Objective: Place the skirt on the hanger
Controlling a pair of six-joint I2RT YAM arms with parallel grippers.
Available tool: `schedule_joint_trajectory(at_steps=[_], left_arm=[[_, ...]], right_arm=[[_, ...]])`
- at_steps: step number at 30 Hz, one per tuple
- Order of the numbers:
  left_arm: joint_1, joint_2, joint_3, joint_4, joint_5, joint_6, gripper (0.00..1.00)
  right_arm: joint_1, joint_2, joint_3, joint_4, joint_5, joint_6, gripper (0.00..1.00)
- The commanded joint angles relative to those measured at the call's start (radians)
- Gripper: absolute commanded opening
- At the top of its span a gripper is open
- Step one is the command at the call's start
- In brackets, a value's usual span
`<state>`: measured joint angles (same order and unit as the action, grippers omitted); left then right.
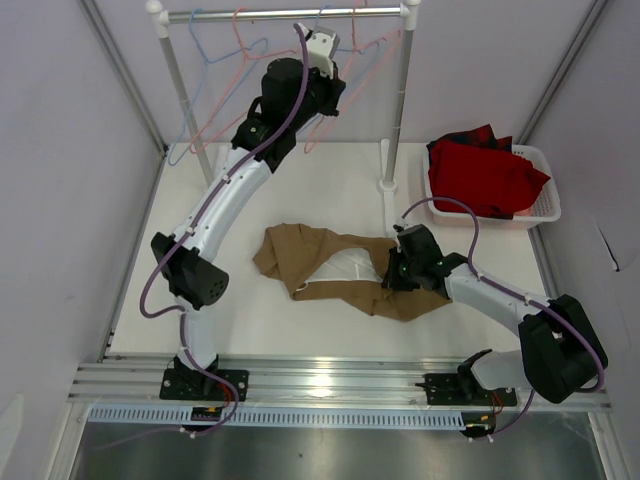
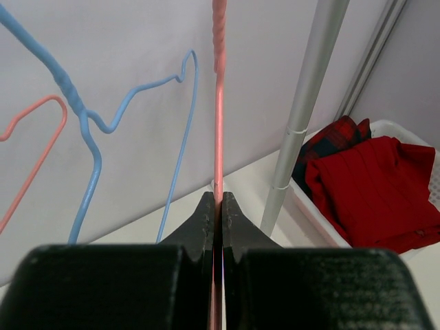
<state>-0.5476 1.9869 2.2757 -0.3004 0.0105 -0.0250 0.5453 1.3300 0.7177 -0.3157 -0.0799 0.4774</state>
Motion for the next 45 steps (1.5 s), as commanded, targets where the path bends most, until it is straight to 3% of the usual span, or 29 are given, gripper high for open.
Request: schedule_joint_trajectory(at_steps=[1, 12, 32, 36, 45], left_arm=[[0.003, -0.088, -0.001, 0.069, -0.004, 0.022, 0.0], [-0.002, -0.115, 0.002, 0.037, -0.004, 0.022, 0.0], [-0.006, -0.321, -0.258, 0.038, 0.058, 0.054, 0.0], [-0.012, -0.39, -0.329, 0.02, 0.083, 0.048, 0.0], [-0.041, -0.623, -0.685, 0.064, 0.1, -0.009, 0.0]], right_arm=[[-0.005, 0.001, 0.014, 0.027, -0.004, -0.014, 0.0], [-0.007, -0.012, 0.008, 0.015, -0.003, -0.016, 0.0], [-0.007, -0.023, 0.038, -0.036, 0.014, -0.037, 0.0], [-0.01, -0.032, 0.06, -0.071, 0.015, -0.045, 0.0], [-0.022, -0.034, 0.106, -0.126, 0.003, -0.057, 0.0]])
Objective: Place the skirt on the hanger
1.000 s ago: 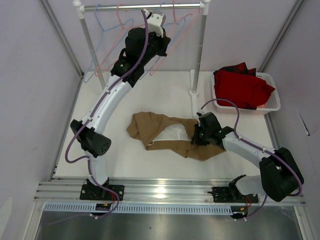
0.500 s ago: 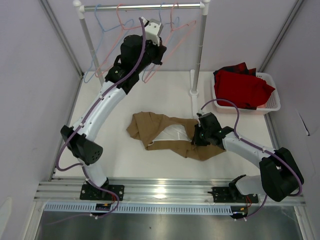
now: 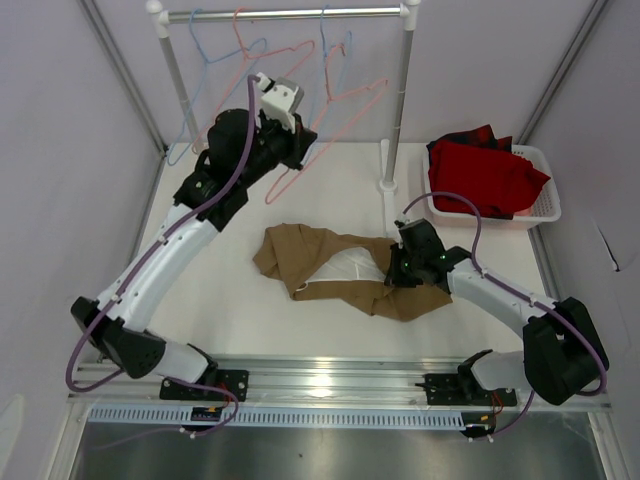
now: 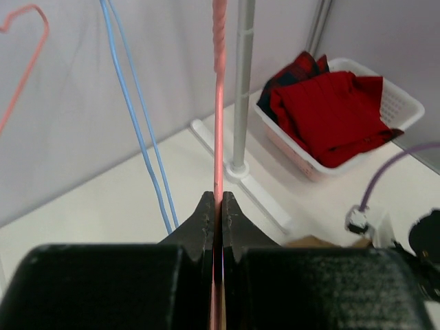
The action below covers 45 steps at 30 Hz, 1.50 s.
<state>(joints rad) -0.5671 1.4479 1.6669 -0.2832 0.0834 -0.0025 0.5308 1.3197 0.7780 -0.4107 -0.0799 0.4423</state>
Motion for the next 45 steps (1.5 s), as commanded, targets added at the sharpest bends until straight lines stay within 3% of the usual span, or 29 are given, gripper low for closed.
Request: schedule_joint_trajectory(at_steps=[1, 9, 20, 33, 45], left_arm=[[-0.028, -0.104, -0.096, 0.049, 0.026, -0.042, 0.0], [-0.126, -0.332, -0.415, 0.032, -0.019, -0.109, 0.0], [-0.211, -0.573, -0.614, -0.12, -0.017, -0.165, 0.0], [-0.295, -0.627, -0.645, -0.295, -0.014, -0.117, 0.0], [-0.309, -0.67, -0.682, -0.355, 0.03, -0.114, 0.0]], right_arm=[[-0.011, -0.027, 0.053, -0.036, 0.002, -0.022, 0.0], [-0.031, -0.014, 0.084, -0.074, -0.012, -0.033, 0.0], [-0.052, 0.03, 0.127, -0.102, -0.014, -0.037, 0.0], [-0.08, 0.044, 0.127, -0.103, -0.026, -0.014, 0.0], [-0.106, 0.076, 0.141, -0.099, -0.035, -0.008, 0.0]])
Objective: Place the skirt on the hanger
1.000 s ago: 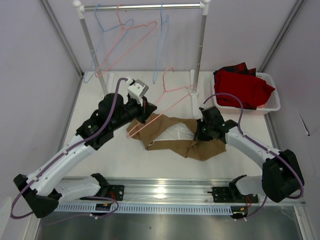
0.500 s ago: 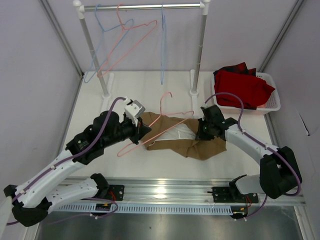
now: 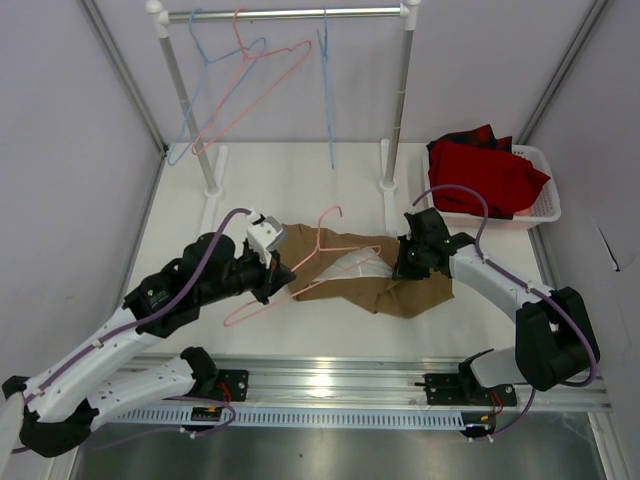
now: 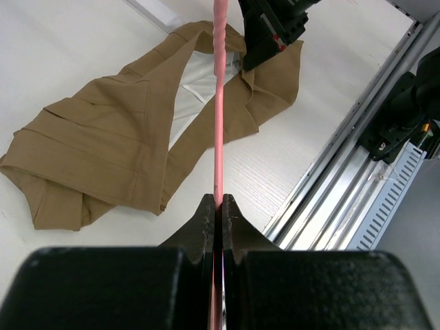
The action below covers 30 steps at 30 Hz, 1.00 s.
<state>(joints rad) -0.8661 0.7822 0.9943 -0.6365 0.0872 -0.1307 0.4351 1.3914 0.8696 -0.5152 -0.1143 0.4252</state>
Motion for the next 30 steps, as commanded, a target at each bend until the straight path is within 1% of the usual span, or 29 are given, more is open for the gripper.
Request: schedule_joint_trajectory(at_steps=[1, 7, 11, 15, 21, 23, 26, 30], left_arm=[[-0.01, 0.005, -0.019, -0.005, 0.031, 0.016, 0.0], [-0.025, 0.037, -0.026, 0.026, 0.026, 0.014, 0.0], [-0.027, 0.084, -0.046, 0.08, 0.025, 0.013, 0.0], [-0.027, 0.121, -0.057, 0.162, -0.007, 0.005, 0.0], [-0.027, 0.158, -0.057, 0.227, -0.046, -0.006, 0.0], [-0.027, 0.164, -0.054, 0.236, -0.049, -0.006, 0.0], [-0.027, 0.172, -0.049, 0.245, -0.044, -0.006, 0.0], [-0.027, 0.178, -0.046, 0.245, -0.043, -0.001, 0.0]], right_arm=[[-0.012, 0.004, 0.049, 0.006, -0.001, 0.009, 0.0], [-0.019, -0.003, 0.052, 0.006, -0.007, 0.015, 0.0], [-0.019, -0.002, 0.052, 0.006, -0.008, 0.02, 0.0], [-0.019, -0.018, 0.048, 0.003, -0.008, 0.024, 0.0], [-0.015, -0.038, 0.034, -0.008, 0.019, 0.029, 0.0], [-0.006, -0.048, 0.031, -0.012, 0.042, 0.032, 0.02], [0.013, -0.069, 0.028, -0.026, 0.086, 0.037, 0.09], [0.045, -0.101, 0.034, -0.042, 0.152, 0.041, 0.2]])
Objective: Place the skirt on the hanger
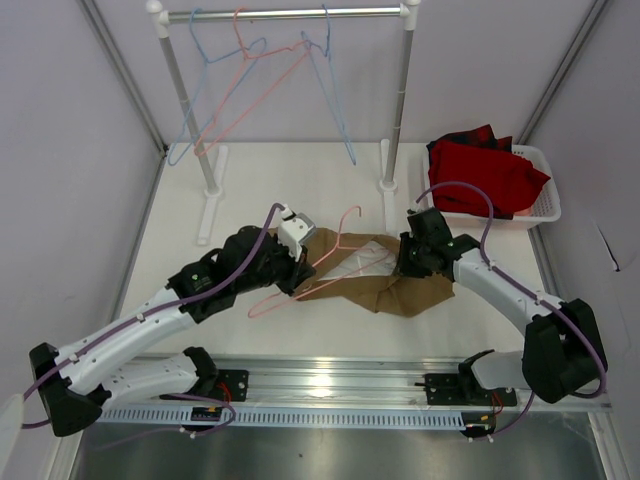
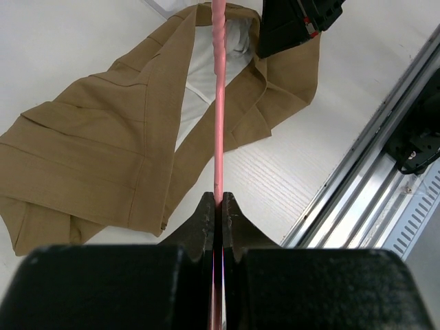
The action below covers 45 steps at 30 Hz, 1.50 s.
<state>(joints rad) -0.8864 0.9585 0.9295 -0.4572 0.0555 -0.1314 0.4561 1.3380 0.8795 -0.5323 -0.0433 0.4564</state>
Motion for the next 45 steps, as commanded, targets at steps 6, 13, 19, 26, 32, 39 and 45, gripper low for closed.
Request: schedule_joint_trajectory(at_steps=[6, 13, 19, 26, 32, 39, 45], left_arm=[[-0.006, -0.003, 0.014, 0.064, -0.003, 0.0, 0.0], [-0.006, -0.003, 0.011, 0.063, 0.0, 0.006, 0.0], [-0.006, -0.001, 0.009, 0.057, -0.006, 0.006, 0.0], [-0.006, 0.0, 0.014, 0.045, -0.008, 0.01, 0.0], [-0.006, -0.003, 0.014, 0.029, -0.006, 0.013, 0.0], [-0.006, -0.003, 0.006, 0.014, 0.003, 0.021, 0.0], [-0.006, -0.012, -0.007, 0.009, 0.033, 0.022, 0.0]], right_arm=[[0.078, -0.095, 0.042, -0.046, 0.154, 0.021, 0.29], [0.177, -0.164, 0.076, -0.031, 0.223, 0.019, 0.29], [0.234, -0.113, 0.052, 0.086, 0.207, 0.01, 0.28], [0.22, -0.037, 0.038, 0.14, 0.253, -0.013, 0.25], [0.182, -0.026, 0.021, 0.157, 0.27, -0.041, 0.25], [0.119, -0.057, -0.011, 0.163, 0.257, -0.045, 0.25], [0.095, -0.059, -0.011, 0.158, 0.25, -0.047, 0.24]])
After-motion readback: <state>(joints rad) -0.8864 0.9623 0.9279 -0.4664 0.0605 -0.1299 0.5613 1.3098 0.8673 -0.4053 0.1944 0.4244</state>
